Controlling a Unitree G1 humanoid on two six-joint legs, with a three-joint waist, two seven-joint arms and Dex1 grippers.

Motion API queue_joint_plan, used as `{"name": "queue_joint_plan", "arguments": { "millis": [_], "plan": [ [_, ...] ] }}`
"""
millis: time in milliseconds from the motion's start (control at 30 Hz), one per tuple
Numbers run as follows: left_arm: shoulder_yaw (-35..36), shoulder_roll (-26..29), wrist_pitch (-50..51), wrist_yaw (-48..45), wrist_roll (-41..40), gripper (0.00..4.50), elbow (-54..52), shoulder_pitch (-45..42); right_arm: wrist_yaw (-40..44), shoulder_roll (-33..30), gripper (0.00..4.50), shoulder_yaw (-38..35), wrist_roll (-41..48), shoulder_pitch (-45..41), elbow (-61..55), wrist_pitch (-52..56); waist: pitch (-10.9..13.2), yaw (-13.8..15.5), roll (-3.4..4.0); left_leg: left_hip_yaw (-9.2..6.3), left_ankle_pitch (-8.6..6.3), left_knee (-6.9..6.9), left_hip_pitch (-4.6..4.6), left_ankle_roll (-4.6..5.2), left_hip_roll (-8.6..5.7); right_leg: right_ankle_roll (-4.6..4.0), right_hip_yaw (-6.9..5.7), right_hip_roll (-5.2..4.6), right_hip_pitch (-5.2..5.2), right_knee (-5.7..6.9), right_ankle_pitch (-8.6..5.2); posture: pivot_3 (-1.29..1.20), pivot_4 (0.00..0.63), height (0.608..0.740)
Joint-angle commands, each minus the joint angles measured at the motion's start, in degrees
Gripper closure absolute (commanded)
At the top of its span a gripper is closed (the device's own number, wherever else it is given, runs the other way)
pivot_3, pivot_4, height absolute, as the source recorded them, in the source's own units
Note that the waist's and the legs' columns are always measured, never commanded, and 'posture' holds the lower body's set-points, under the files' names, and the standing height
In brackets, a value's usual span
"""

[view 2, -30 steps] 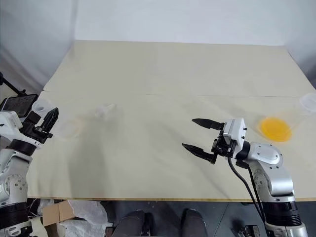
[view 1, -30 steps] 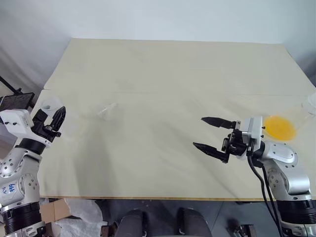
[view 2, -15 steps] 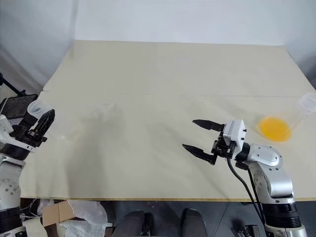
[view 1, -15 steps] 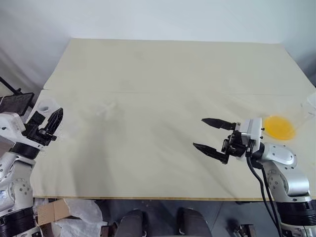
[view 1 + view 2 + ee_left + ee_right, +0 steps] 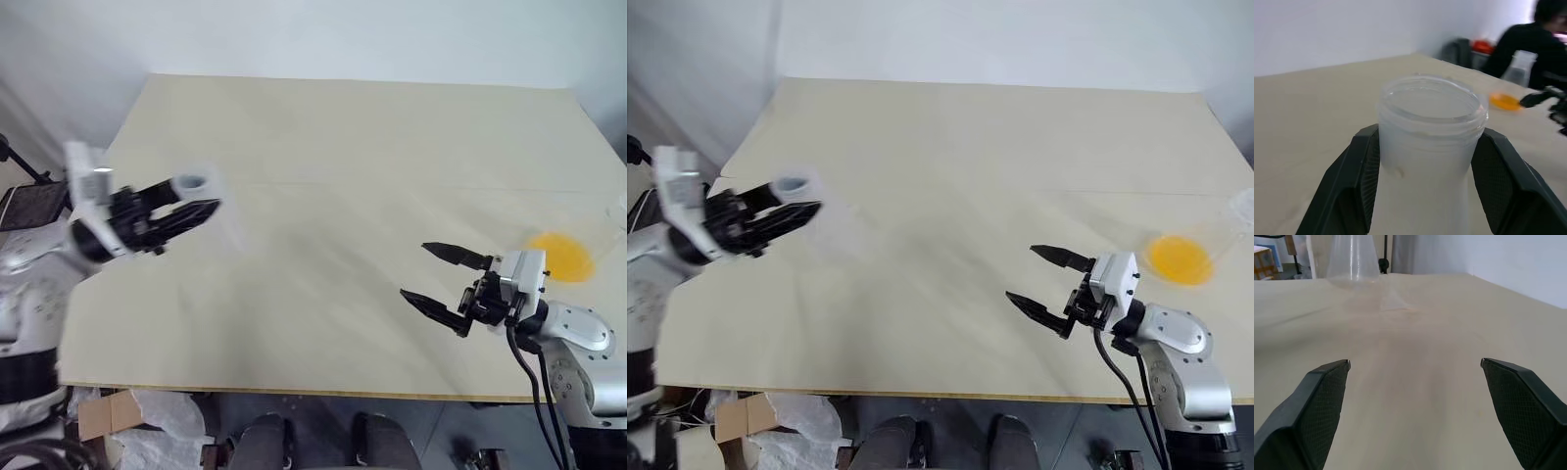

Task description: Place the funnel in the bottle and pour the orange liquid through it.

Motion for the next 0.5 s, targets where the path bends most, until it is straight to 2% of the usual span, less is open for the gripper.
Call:
{"name": "queue_joint_plan", "arguments": {
  "millis": [33, 133, 233, 400, 500],
  "plan": [
    [-12.00, -9.54, -7.16, -4.56, 8.32, 2.14, 8.18, -10.85, -2.84, -1.09, 0.00, -7.23, 1.16, 5.82, -6.20, -0.76, -0.03, 1.30, 0.05, -0.04, 0.01, 0.00, 0.00, 0.02, -0.07, 0.00, 0.01, -0.02, 0.02, 0.03, 0.00, 0.00, 0.150, 0.740],
    [-17.47, -16.76, -13.22, -6.79, 14.46, 2.14, 16.22, -16.37, -5.68, -0.57, 0.00, -11.10, 1.31, 10.91, -10.12, -0.61, -0.02, 1.63, -0.03, 0.05, 0.02, 0.04, -0.07, 0.04, -0.27, 0.01, -0.02, 0.07, 0.03, -0.08, 0.01, 0.00, 0.150, 0.740],
    [-20.95, -21.57, -21.99, -8.40, 20.77, 2.14, 24.97, -19.52, -8.60, 0.50, 0.00, -14.07, 2.02, 16.15, -14.97, 0.23, 0.00, 0.98, -0.06, 0.33, 0.02, -0.05, -0.13, 0.03, -0.21, 0.02, 0.08, 0.14, -0.21, -0.12, 0.00, 0.00, 0.150, 0.740],
    [-22.01, -30.47, -33.41, -9.53, 26.17, 2.14, 41.49, -26.39, -12.96, 3.54, 0.00, -20.17, 3.13, 26.51, -21.53, 0.51, 0.04, 0.50, -0.13, 0.56, 0.12, -0.05, -0.30, 0.00, -0.15, -0.01, 0.15, 0.20, -0.53, 0.05, -0.01, 0.00, 0.150, 0.740],
    [-22.07, -34.09, -38.65, -9.92, 28.63, 2.14, 47.70, -29.08, -14.31, 5.92, 0.00, -22.87, 3.49, 31.36, -22.98, -0.17, 0.05, 0.47, -0.19, 0.60, 0.13, -0.03, -0.30, 0.08, -0.20, 0.00, 0.31, 0.11, -0.56, 0.01, 0.00, 0.00, 0.150, 0.740]
  ]
}}
